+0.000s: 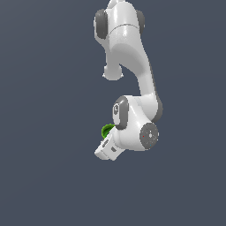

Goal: Pick up the object and move it to a goal position.

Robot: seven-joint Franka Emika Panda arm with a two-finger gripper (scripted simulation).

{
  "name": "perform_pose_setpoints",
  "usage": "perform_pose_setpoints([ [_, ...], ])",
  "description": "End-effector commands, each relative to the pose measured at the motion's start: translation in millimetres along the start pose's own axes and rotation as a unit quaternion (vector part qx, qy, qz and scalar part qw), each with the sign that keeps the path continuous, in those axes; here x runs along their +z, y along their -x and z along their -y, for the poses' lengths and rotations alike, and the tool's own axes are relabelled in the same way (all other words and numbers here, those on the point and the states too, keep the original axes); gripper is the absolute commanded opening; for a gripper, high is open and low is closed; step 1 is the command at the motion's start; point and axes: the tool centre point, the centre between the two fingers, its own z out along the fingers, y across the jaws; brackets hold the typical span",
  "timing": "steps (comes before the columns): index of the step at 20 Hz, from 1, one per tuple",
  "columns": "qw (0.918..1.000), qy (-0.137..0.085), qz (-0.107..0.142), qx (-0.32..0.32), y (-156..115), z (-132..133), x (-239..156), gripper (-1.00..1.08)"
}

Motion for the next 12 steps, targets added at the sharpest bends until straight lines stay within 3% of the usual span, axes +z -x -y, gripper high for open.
perform_pose_setpoints([
  [1,1.0,0.0,0.0,0.0,0,0,5,0.28],
  [10,1.0,0.0,0.001,-0.002,1,1,24,0.28],
  [11,1.0,0.0,0.001,-0.002,1,1,24,-1.0],
  [12,1.0,0.0,0.001,-0.002,1,1,24,-1.0],
])
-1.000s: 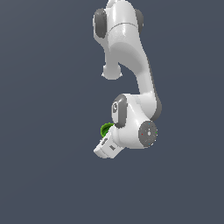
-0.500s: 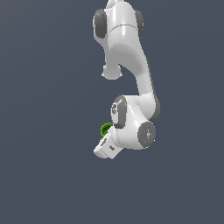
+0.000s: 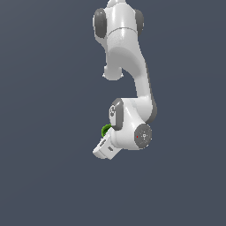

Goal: Pick up the object and move it to a goal position.

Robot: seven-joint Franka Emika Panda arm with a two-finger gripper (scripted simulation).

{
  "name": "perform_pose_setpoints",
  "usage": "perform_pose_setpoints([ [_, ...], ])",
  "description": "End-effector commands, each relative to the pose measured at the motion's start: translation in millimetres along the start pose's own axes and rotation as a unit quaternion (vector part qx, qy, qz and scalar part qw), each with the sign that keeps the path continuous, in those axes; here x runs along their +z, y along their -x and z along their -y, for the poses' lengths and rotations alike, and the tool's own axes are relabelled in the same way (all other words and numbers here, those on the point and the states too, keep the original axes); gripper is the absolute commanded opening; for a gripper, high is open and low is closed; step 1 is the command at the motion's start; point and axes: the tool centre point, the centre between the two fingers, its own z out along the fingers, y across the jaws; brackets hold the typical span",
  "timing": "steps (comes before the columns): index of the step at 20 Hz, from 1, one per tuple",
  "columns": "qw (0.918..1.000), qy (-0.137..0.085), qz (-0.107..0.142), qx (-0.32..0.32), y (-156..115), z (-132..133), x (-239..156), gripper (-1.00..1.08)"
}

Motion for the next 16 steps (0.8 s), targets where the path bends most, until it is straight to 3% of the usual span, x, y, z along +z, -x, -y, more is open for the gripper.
perform_pose_setpoints([
  [1,1.0,0.0,0.0,0.0,0,0,0,-1.0],
  [11,1.0,0.0,0.0,0.0,0,1,-1,-1.0],
  [16,1.0,0.001,0.0,0.0,-2,14,-18,-1.0],
])
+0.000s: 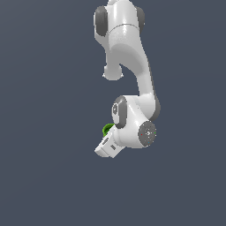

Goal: Pick up the object and move it to a goal position.

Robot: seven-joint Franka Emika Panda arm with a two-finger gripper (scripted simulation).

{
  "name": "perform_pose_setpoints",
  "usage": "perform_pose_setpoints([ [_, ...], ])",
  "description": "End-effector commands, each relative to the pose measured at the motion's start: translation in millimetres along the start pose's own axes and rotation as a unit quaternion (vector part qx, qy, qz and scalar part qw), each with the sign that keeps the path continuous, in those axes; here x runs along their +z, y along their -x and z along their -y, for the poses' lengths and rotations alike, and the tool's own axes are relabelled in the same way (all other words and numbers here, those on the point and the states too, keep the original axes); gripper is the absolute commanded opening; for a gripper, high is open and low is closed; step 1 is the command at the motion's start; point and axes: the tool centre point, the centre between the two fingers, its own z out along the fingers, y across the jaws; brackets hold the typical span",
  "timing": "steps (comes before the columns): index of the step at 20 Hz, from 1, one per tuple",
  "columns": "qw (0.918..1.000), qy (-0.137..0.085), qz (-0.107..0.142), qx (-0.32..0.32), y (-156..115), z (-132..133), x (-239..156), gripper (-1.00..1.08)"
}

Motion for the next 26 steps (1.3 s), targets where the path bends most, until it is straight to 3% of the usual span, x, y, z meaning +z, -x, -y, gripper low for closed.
perform_pose_setpoints([
  [1,1.0,0.001,0.0,-0.001,-2,10,-13,-1.0],
  [16,1.0,0.001,0.0,-0.002,-15,102,-136,-1.0],
  [26,1.0,0.0,0.0,-0.001,-21,127,-173,-1.0],
])
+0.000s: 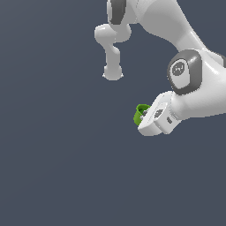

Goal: Pick up the object and move it to a goal position.

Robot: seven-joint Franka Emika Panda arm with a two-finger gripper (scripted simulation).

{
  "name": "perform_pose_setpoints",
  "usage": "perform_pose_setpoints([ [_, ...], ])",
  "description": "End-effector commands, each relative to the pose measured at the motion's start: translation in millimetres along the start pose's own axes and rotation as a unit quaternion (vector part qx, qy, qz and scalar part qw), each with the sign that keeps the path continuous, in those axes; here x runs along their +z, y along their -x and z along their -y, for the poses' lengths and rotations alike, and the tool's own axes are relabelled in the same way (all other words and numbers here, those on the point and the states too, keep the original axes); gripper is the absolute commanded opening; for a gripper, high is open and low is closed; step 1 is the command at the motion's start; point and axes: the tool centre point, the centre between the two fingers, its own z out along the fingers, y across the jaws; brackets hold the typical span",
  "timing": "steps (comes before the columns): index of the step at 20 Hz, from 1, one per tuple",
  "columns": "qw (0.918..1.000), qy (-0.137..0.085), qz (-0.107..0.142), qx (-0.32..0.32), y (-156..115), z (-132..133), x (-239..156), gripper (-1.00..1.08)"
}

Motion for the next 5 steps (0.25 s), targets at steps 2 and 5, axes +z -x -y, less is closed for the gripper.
perform_pose_setpoints([
  [2,1.0,0.0,0.0,0.001,0.2,0.7,-3.4,-1.0],
  [5,1.0,0.0,0.0,0.001,0.2,-1.1,-1.4,-1.0],
])
